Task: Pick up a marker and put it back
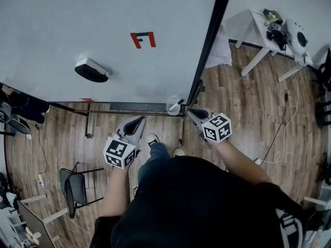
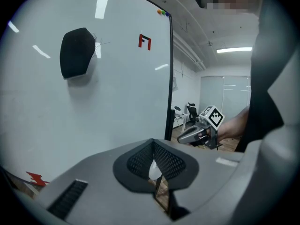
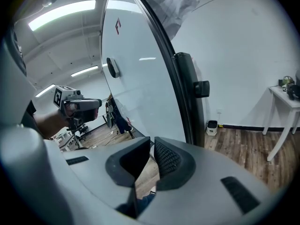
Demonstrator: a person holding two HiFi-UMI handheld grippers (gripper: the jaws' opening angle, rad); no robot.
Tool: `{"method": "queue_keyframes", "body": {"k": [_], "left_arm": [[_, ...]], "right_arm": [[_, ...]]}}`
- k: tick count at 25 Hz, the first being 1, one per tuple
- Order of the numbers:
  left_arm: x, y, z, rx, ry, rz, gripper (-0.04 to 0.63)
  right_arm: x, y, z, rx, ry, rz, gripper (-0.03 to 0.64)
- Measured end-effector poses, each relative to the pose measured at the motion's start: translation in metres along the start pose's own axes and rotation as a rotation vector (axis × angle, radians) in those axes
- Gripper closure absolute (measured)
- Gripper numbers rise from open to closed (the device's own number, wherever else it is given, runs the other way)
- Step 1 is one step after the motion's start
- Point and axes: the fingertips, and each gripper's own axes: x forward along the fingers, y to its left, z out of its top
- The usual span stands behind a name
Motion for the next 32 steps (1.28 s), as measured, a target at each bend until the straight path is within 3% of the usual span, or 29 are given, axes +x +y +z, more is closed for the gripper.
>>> {"method": "queue_keyframes", "body": {"k": [32], "left_arm": [[0.021,0.053,-0.022,-0.008,0.067,-0.127,0.584]], "right_arm": [[0.075,-0.044,-0.044,0.153,0.076,-0.187,0.526]]}}
